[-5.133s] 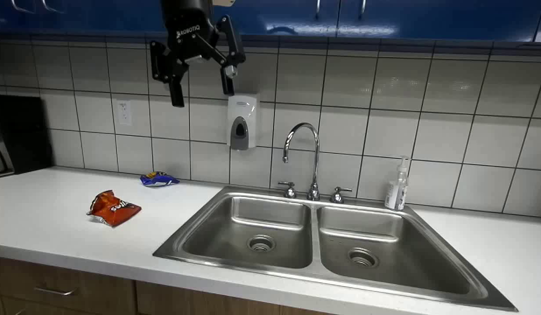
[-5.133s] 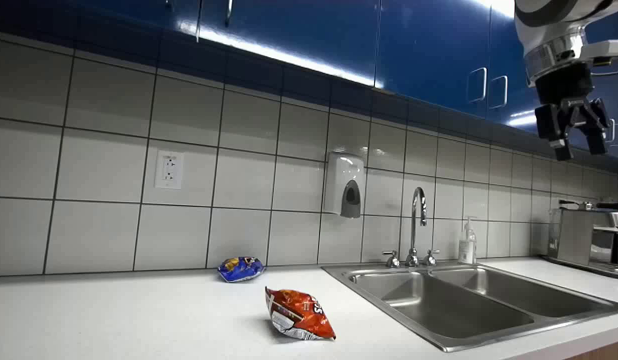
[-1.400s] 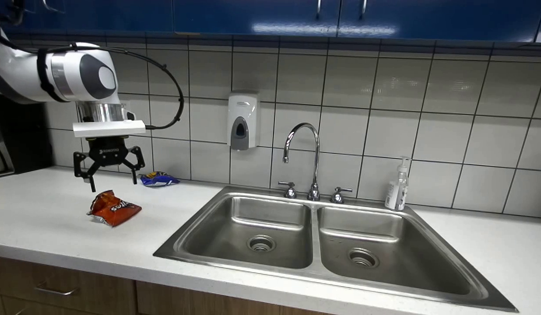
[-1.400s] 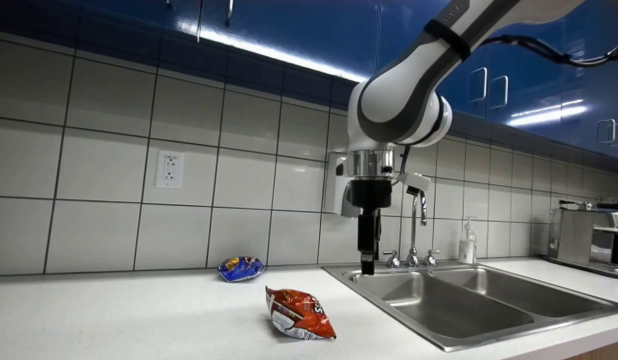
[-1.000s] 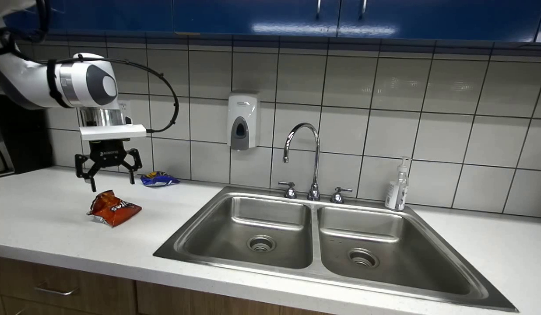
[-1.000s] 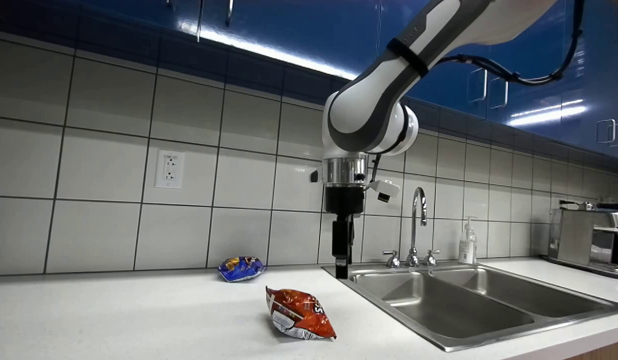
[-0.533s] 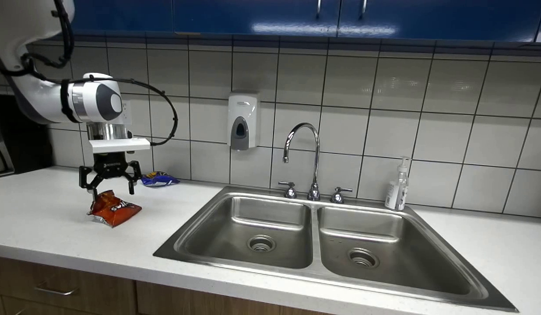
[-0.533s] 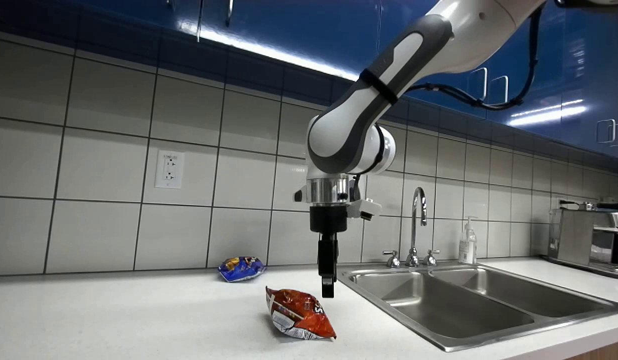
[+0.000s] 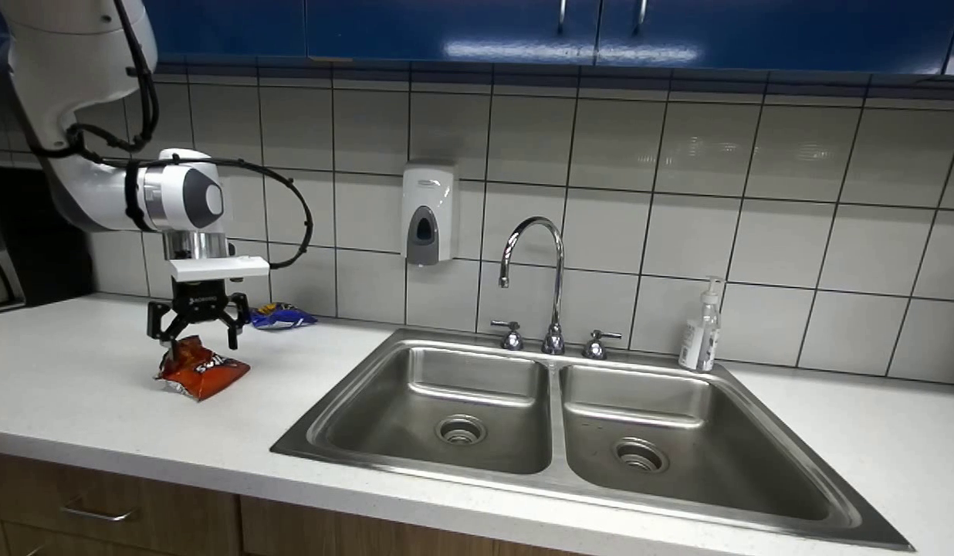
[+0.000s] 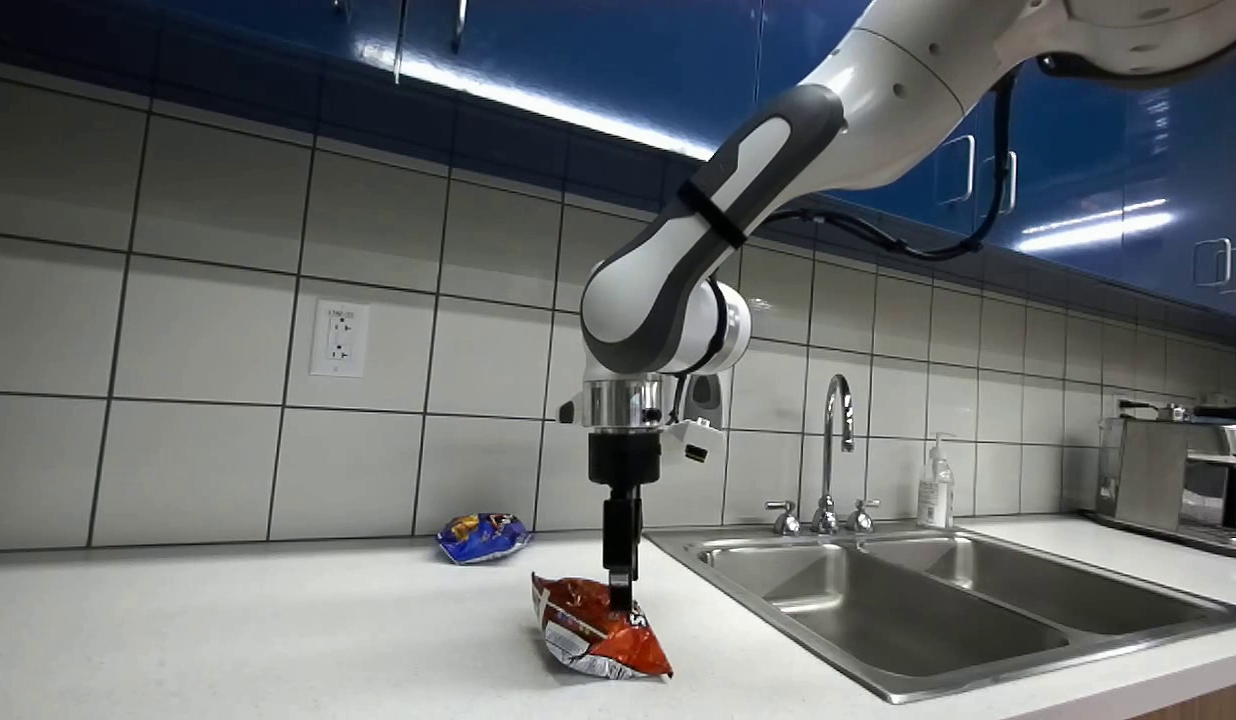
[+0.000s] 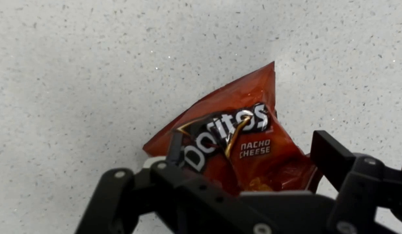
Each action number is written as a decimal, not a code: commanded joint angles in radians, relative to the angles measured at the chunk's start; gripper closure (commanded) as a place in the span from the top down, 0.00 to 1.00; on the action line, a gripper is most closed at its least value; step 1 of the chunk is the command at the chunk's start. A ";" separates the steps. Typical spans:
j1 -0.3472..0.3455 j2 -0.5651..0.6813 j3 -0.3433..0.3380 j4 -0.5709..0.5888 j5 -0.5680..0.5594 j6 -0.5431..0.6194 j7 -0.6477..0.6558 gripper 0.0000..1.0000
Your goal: Place the red bag of doritos in the left sink
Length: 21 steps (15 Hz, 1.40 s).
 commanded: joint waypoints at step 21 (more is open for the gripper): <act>-0.020 0.124 0.041 0.174 -0.065 -0.091 -0.042 0.00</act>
